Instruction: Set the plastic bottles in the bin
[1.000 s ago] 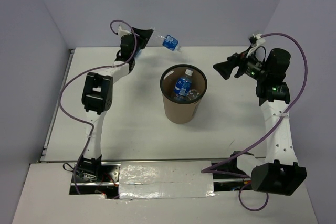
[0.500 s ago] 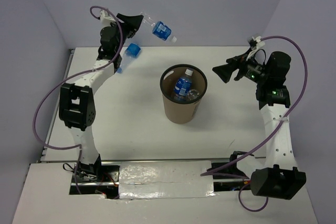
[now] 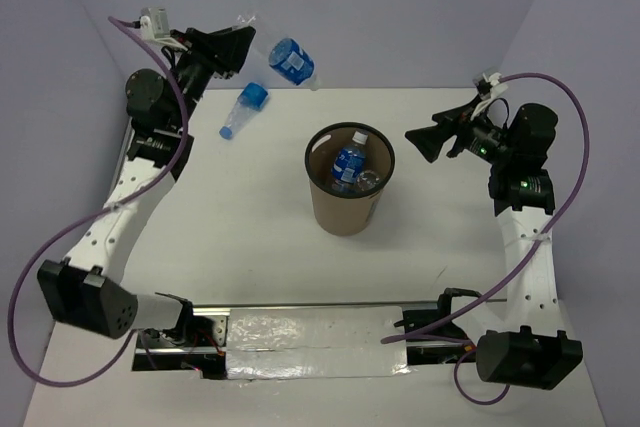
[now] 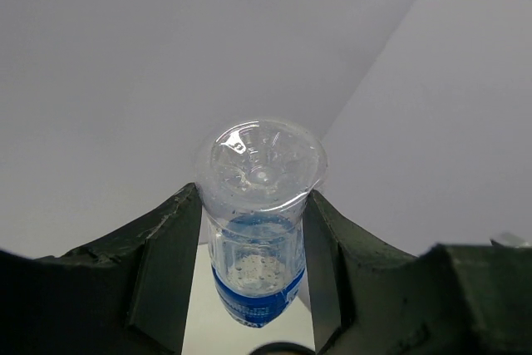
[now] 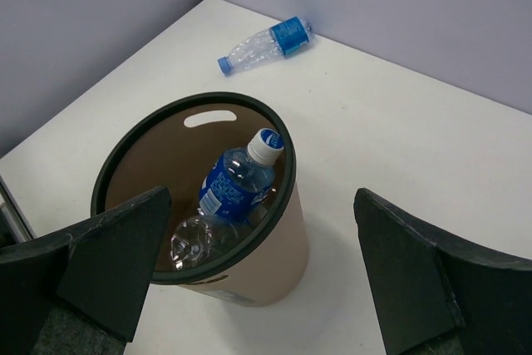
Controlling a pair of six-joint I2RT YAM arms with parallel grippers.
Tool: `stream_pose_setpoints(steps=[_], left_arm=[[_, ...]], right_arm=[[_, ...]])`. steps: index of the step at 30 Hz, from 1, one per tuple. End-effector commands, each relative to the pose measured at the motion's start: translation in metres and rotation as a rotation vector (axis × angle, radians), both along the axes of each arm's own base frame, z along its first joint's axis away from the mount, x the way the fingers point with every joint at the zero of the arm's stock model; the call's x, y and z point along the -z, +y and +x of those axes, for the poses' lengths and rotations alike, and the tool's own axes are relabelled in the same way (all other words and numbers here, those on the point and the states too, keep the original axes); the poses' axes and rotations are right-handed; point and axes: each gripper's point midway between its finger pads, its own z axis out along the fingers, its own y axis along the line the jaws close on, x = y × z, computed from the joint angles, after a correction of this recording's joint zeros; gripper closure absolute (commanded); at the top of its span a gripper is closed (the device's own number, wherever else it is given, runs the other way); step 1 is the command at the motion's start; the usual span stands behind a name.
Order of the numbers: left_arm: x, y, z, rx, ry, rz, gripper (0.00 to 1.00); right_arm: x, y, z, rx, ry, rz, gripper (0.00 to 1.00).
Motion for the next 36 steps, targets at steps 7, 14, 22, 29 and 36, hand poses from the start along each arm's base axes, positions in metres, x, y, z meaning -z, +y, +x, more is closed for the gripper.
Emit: stream_pose_setpoints(steps=[7, 14, 22, 29, 36], left_arm=[[0.021, -0.05, -0.075, 0.056, -0.057, 0.316, 1.0], [0.054, -0.084, -0.085, 0.048, -0.024, 0.495, 1.0], [0.105, -0.129, -0.086, 0.079, 0.011, 0.726, 1.0], [0.117, -0.158, -0.09, 0.155, 0.013, 0.75, 0.51], [0.074, -0.159, -0.099, 0.168, -0.041, 0.674, 0.05]], right_arm=[[-0.014, -0.003, -0.008, 0.026, -0.055, -0.024, 0.02], [-0.012, -0.003, -0.017, 0.033, -0.056, -0.03, 0.02], [-0.008, -0.003, -0.023, 0.042, -0.049, -0.028, 0.02], [-0.007, -0.003, -0.027, 0.046, -0.056, -0.041, 0.02], [-0.005, -0.004, -0.024, 0.049, -0.048, -0.038, 0.02]])
